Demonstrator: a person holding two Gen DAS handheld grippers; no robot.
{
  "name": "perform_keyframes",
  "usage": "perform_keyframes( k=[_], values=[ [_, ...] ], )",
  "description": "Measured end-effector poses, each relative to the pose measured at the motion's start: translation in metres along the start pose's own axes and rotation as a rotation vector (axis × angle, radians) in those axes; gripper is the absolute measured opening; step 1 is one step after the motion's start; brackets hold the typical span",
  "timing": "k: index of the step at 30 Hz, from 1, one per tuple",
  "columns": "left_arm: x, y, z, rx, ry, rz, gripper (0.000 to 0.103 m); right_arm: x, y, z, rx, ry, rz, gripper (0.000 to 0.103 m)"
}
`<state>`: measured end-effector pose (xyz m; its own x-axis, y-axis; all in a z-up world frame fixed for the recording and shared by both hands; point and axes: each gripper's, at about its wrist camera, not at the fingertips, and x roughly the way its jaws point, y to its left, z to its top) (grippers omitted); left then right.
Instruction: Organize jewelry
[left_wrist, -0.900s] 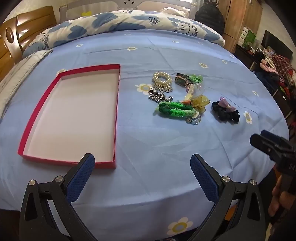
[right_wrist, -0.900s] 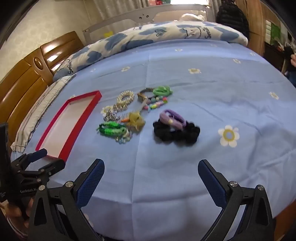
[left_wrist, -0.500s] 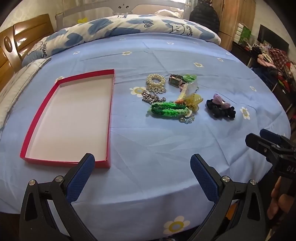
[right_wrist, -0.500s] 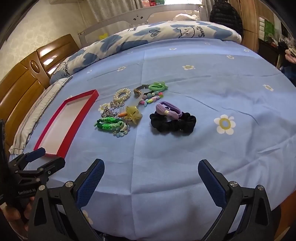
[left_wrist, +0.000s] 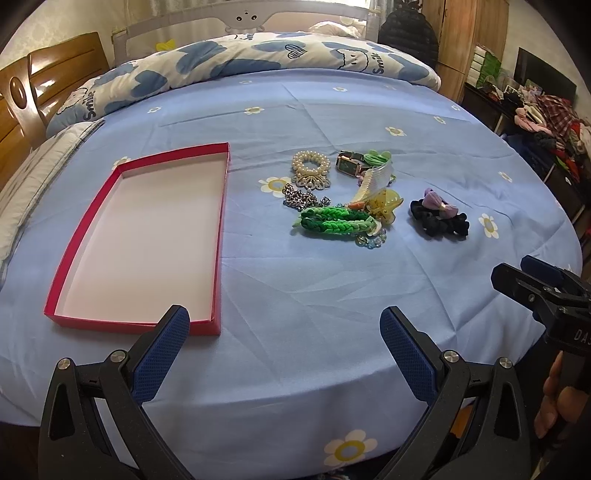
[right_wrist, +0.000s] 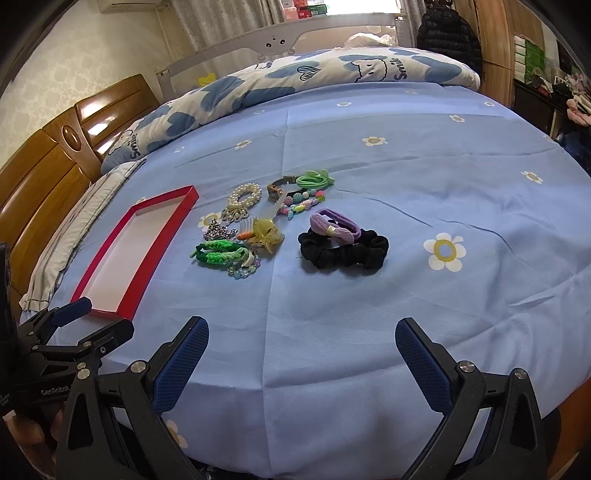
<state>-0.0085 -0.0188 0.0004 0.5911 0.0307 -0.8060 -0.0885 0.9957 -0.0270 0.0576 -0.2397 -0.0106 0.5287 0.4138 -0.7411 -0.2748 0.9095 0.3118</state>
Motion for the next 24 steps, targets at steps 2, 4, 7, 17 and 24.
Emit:
perform_keyframes(
  k=[2, 4, 7, 17, 24],
  values=[
    [-0.0006, 0.0000, 0.0004, 0.000, -0.001, 0.000, 0.103, -0.0010, 0.0005, -0.0002, -0.002, -0.003, 0.000, 0.102],
    [-0.0006, 0.0004, 0.0004, 0.001, -0.002, 0.001, 0.103, -0.0014, 0.0014, -0.0001, -0.003, -0.004, 0.001, 0.102],
    [-0.0005, -0.0001, -0.0003, 0.001, -0.003, 0.002, 0.103, -0.0023, 0.0021, 0.0002, -0.004, -0.006, 0.000, 0.102],
    [-0.0034, 0.0007, 0.0006, -0.002, -0.005, 0.002, 0.103, -0.0029, 0.0029, 0.0003, -0.006, -0.009, 0.003, 0.102],
    [-0.0024, 0.0017, 0.0022, 0.000, -0.005, 0.001, 0.103, -0.0045, 0.0041, 0.0007, -0.007, -0.012, 0.006, 0.102]
  ],
)
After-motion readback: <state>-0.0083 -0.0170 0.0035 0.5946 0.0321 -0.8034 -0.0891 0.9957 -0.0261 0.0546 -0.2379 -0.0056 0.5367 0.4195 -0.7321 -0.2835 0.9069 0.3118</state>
